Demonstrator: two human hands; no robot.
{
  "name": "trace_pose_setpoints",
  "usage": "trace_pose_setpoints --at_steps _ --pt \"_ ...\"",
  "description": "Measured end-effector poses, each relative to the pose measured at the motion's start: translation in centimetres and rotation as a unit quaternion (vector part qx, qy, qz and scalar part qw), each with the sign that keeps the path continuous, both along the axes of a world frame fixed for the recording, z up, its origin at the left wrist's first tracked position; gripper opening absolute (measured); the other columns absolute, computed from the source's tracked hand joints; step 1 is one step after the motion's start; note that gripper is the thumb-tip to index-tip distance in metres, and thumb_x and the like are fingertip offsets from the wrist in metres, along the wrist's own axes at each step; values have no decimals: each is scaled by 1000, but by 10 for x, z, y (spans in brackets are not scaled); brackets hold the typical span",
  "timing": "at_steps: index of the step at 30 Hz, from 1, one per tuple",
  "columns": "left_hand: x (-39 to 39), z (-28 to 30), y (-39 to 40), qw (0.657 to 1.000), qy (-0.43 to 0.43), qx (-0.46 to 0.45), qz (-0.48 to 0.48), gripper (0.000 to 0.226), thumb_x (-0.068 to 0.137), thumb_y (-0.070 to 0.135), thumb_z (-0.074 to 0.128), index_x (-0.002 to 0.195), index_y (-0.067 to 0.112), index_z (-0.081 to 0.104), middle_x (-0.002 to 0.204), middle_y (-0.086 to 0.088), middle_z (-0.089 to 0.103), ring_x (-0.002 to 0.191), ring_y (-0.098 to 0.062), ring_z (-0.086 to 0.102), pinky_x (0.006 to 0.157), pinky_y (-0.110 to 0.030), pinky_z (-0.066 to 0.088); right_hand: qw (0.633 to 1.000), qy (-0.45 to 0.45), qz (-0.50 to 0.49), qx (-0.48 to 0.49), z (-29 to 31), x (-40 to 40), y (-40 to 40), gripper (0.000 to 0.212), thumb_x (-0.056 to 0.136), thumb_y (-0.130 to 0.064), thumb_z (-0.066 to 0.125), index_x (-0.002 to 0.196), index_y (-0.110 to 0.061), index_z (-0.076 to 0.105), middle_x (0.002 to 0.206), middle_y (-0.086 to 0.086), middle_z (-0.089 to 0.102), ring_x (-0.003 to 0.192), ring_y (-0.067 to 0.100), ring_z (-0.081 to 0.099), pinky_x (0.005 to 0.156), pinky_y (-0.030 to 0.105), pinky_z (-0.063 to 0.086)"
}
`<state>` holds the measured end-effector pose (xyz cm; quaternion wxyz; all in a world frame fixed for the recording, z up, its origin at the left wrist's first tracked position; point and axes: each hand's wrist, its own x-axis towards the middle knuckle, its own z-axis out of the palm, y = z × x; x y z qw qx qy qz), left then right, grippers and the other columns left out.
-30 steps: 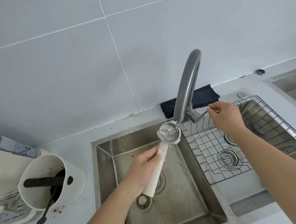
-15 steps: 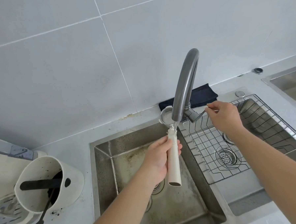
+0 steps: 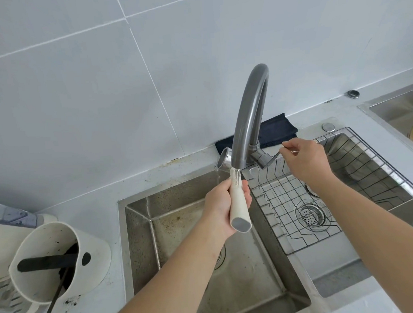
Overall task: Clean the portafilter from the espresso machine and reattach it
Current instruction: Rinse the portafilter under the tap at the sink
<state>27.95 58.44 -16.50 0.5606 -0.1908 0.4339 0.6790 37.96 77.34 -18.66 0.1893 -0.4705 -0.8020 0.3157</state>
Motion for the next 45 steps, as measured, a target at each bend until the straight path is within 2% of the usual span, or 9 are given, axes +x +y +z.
trace_pose_setpoints --at_steps 4,9,12,20,24,26,29,37,45 --pt "-2 0 0 1000 -20 13 2 22 96 14 52 98 -4 63 77 -13 62 51 -15 57 42 -24 50 1000 1 -1 -5 0 -1 0 29 93 -26 60 115 -11 70 101 3 73 86 14 61 81 28 48" --pt "-6 -3 4 999 -33 13 13 30 95 10 51 120 -6 56 83 -15 63 51 -15 58 41 -24 50 1000 -6 0 -6 -1 0 0 29 93 -27 59 116 -12 69 103 2 73 86 13 61 81 26 45" --pt "-8 -1 10 999 -31 3 26 33 94 9 52 124 -4 55 87 -15 62 51 -16 59 42 -24 51 1000 -6 -2 -10 0 0 0 29 93 -27 59 117 -12 69 103 1 73 87 13 61 80 25 44" --pt "0 10 14 999 -1 -36 10 9 94 4 50 98 4 58 76 -14 58 55 -18 57 47 -25 54 1000 -5 -5 -15 2 0 -1 30 93 -28 60 117 -13 69 104 1 72 88 12 61 81 25 44" --pt "-1 12 19 999 -11 -43 23 9 95 4 51 95 3 60 89 -16 57 59 -17 57 41 -22 53 1000 -9 -4 -15 2 0 -2 30 94 -28 59 118 -13 68 106 1 72 88 11 60 80 25 44" --pt "-3 10 19 999 -6 -46 0 12 95 7 50 101 2 59 91 -15 57 56 -15 57 38 -20 50 1000 -10 -6 -16 2 0 -2 31 94 -29 59 119 -13 68 108 2 72 88 11 59 79 25 44" --pt "-3 4 14 996 14 -66 -60 16 94 10 50 104 0 57 78 -11 56 45 -12 53 36 -20 46 1000 -14 -5 -14 2 0 -1 31 94 -28 59 119 -13 68 109 3 72 87 11 58 78 24 43" --pt "2 -6 -19 965 116 -108 -208 26 97 20 54 113 0 57 75 -11 61 46 -15 53 38 -23 45 1000 -5 -7 -9 1 -1 0 29 93 -28 60 117 -14 69 107 2 72 85 10 59 78 22 42" --pt "-2 11 -41 894 260 -131 -341 16 97 20 51 103 14 65 86 -14 64 51 -19 56 44 -26 48 1000 -1 -11 -13 1 -1 -2 29 93 -29 61 117 -15 69 106 1 72 85 12 61 81 25 46"
